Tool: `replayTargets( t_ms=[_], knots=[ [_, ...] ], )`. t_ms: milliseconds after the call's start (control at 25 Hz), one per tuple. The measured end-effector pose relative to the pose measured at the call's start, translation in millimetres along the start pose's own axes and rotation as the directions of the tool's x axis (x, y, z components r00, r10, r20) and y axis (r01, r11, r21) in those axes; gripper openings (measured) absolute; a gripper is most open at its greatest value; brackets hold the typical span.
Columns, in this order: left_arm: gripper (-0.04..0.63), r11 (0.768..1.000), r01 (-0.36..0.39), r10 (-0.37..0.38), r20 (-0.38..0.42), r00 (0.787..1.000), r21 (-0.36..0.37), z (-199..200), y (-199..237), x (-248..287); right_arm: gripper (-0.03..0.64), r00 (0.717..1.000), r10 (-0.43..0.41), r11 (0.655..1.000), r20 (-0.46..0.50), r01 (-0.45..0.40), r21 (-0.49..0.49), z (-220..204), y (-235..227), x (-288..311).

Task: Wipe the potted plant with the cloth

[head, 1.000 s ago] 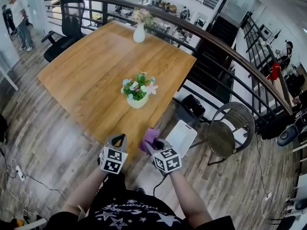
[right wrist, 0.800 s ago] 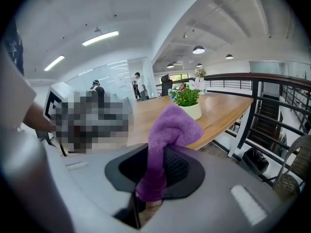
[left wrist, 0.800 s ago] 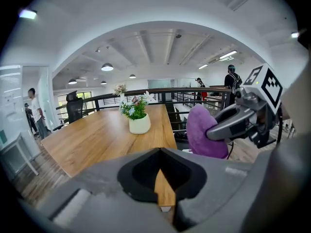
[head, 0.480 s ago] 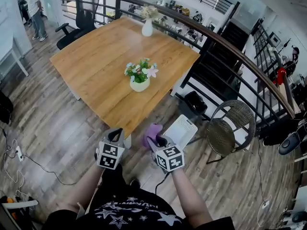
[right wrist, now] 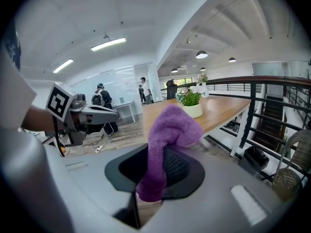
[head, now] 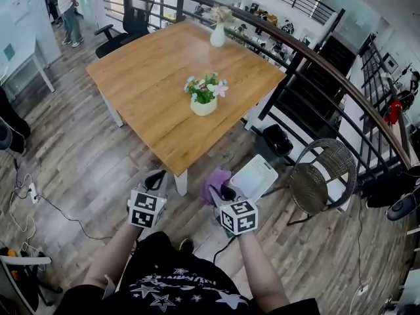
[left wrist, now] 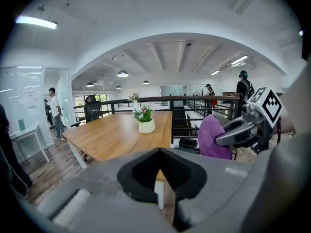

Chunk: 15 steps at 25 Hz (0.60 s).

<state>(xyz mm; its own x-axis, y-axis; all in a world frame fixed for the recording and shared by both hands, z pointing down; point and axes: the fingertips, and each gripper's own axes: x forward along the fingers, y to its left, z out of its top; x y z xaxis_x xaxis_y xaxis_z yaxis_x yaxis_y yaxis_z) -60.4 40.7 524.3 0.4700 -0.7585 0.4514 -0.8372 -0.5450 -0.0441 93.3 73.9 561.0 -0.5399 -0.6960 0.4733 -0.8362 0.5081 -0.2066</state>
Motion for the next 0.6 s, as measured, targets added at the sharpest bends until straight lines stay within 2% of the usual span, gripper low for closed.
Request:
replayTargets(
  t_ms=[360,600],
  knots=[
    [0.002,0.997,0.074,-0.074,0.063,0.995,0.010,-6,-18,-24,0.078,0.999,-0.032,0.999,0.021,0.031,0.016,-6,15,-11],
    [0.002,0.995,0.103,-0.103,0.062,0.993,-0.005,-28,-17,-50,0.078,0.999,-0.043,0.999,0.005,0.042,0.033,-18,44,-11]
  ],
)
